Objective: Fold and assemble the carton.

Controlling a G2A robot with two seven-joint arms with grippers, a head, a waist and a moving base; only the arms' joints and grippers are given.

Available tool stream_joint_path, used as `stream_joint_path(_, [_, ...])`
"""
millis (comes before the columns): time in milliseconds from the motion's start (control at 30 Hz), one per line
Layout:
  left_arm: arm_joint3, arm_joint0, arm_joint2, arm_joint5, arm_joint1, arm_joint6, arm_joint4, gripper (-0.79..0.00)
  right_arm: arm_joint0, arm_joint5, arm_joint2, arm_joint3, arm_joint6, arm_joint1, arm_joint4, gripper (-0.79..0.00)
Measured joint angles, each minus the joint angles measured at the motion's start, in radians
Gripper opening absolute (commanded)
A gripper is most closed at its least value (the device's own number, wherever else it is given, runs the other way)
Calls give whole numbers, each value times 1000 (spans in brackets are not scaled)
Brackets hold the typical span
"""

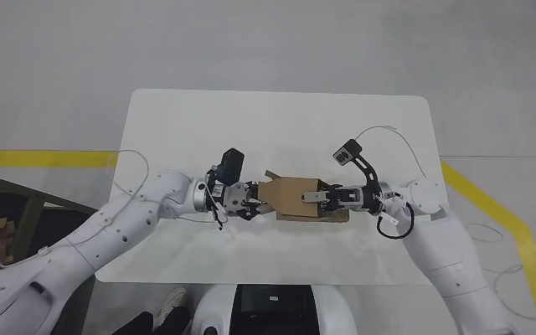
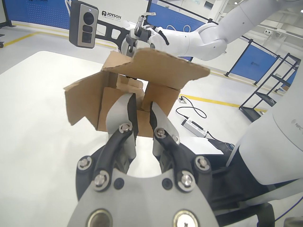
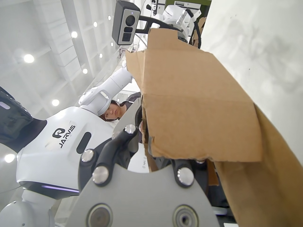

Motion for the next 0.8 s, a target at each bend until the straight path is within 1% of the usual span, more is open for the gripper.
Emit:
stream_joint_path(67, [-4,-1,-1,0,-2,-6,4,-625,0,0,1,0,-1,0,0,-785])
stream_joint_path(233, [-10,-1,-8,0,-9,-22,17,-597,-2,0,5,1,-4,2,0,-785])
stream_joint_path(333, [-15,1,-13,0,-13,-37,26,-606,-2,3,6,1,-6,2,-1,-785])
stream_joint_path(533, [-19,10,-28,0,-20,-58,29,-576,-2,4,6,2,-6,3,1,-785])
stream_joint_path(800, [-9,27,-57,0,-25,-77,14,-579,-1,1,9,9,-3,4,6,-785])
